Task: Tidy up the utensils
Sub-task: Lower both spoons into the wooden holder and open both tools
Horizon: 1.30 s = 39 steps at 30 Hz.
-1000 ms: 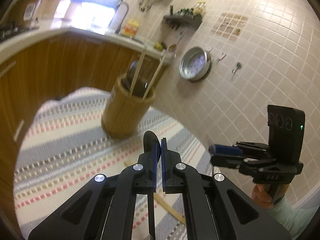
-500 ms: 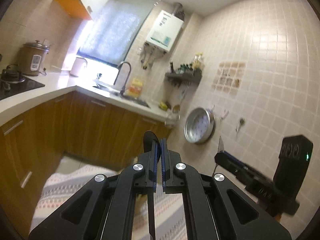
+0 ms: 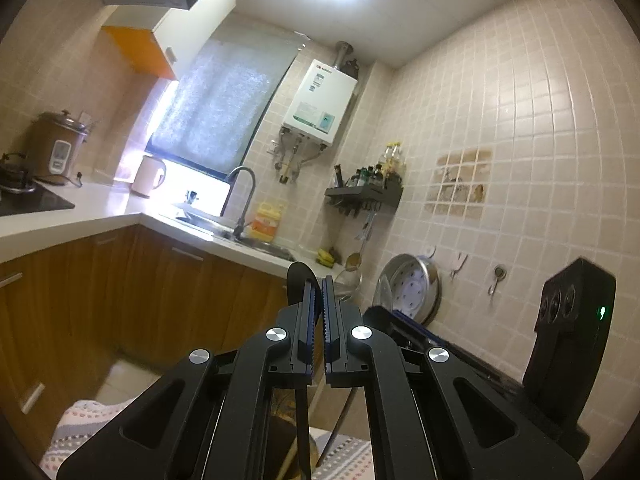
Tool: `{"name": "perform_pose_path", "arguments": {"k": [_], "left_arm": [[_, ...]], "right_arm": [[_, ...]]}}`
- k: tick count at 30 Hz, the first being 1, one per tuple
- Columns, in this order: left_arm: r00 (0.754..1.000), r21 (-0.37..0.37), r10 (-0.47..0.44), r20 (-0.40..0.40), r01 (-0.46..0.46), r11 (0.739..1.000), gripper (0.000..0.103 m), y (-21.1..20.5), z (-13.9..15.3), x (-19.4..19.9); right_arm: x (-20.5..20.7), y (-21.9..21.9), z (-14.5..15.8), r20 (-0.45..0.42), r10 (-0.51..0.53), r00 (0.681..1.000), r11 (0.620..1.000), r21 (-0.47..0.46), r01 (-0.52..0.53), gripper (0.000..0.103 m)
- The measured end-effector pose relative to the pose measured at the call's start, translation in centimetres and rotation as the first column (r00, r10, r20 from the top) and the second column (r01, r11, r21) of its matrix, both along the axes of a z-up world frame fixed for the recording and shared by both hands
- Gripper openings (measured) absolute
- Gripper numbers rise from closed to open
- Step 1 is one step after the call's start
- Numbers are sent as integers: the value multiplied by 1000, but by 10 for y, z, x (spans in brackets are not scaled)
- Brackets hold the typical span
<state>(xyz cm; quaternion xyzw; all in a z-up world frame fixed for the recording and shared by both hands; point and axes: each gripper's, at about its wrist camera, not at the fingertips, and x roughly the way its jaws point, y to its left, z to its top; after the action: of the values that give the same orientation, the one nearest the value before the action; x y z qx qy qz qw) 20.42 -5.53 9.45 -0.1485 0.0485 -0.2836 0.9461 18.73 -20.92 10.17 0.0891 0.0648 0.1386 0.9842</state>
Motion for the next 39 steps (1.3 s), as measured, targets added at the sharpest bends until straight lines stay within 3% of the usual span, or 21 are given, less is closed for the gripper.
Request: {"name": "perform_pose_path", "arguments": {"k": [9,17,30,39], "left_arm": [[998,17,69,-1,-69,997,1,0,-23,17],[995,25,101,13,-102,995,1,-1,-21,22],[975,110,216,47,-220,969,2,-12,-46,28],[982,98,189,-2,-188,977,2,3,-44,22]], "right_arm": [[6,-15,-20,-4,-2,1000,998,60,2,29],[6,-10,-16,26,-13,1000,999,51,12,29],[19,-26,-37,-45,37,998,992,123,-31,29],[5,-21,-35,-56,52,997,994,100,-46,29]]}}
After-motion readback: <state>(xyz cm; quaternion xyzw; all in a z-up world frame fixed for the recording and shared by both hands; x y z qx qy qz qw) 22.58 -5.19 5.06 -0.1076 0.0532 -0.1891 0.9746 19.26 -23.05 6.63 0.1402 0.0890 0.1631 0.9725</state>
